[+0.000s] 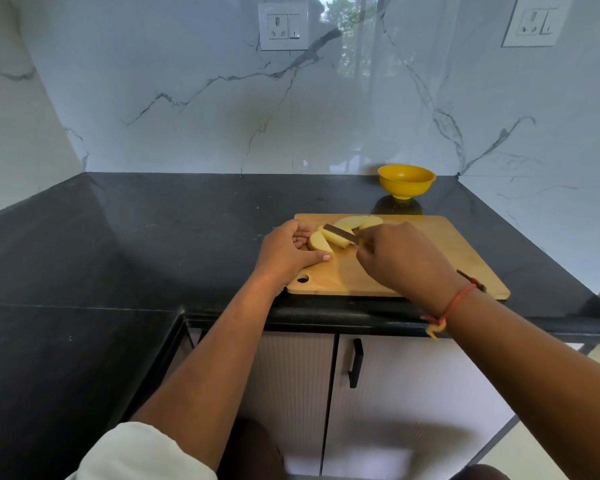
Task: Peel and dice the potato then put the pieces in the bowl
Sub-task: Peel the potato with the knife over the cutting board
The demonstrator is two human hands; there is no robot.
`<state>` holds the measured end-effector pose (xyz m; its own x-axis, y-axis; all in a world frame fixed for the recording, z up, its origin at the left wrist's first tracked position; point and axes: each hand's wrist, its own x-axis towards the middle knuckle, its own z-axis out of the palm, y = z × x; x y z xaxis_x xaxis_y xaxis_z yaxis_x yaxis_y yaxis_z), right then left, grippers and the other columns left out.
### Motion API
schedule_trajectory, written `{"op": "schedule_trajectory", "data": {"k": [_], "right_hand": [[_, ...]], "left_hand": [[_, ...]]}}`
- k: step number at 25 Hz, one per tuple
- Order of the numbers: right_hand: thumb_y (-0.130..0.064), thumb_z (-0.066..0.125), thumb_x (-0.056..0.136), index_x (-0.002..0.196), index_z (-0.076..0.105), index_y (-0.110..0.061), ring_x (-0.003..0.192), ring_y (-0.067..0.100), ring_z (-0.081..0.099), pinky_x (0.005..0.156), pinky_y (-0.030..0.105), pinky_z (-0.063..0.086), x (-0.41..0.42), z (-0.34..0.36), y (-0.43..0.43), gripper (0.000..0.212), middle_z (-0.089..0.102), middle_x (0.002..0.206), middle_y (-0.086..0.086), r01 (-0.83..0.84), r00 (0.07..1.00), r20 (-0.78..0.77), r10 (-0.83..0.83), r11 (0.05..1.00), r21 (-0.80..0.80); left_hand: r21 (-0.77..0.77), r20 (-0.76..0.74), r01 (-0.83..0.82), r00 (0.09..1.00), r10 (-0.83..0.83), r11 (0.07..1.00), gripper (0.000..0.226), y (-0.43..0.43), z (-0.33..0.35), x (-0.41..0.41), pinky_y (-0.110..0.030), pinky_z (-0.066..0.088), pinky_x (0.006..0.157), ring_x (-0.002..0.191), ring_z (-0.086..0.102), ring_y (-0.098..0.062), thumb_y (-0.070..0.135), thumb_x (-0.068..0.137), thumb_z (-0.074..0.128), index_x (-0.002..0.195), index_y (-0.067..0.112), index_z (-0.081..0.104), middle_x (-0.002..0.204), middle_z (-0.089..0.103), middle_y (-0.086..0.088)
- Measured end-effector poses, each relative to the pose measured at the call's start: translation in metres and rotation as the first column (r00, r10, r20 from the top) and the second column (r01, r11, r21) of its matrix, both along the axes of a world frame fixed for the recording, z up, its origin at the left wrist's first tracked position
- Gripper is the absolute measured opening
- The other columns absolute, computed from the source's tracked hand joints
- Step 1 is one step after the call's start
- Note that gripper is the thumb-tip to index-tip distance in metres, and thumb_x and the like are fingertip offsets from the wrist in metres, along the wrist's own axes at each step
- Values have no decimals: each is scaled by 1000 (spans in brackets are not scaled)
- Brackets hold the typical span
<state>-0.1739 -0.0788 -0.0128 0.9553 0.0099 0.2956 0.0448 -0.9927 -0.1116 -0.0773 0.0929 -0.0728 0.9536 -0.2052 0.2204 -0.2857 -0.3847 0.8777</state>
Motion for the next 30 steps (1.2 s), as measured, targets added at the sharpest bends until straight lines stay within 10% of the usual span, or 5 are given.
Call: {"op": "schedule_trajectory", "data": {"k": [13, 30], "right_hand": [[-26, 50, 102, 123, 71, -13, 90, 20, 66, 88, 34, 58, 52, 18, 29, 32, 71, 99, 4, -23, 985, -171, 10, 997, -76], [-20, 56, 101, 121, 68, -6, 63, 13, 48, 62, 21, 39, 46, 7, 40, 28, 51, 73, -2, -8, 963, -271, -11, 998, -69]], "left_hand": [[6, -3, -24, 1000, 24, 1000, 65, -2, 0, 0, -16, 51, 91, 105, 61, -7, 25, 67, 90, 124, 17, 59, 114, 65, 6], [38, 69, -35, 997, 32, 999, 55, -3, -2, 3, -12, 51, 84, 98, 62, -6, 20, 68, 90, 115, 16, 62, 105, 66, 7]]}}
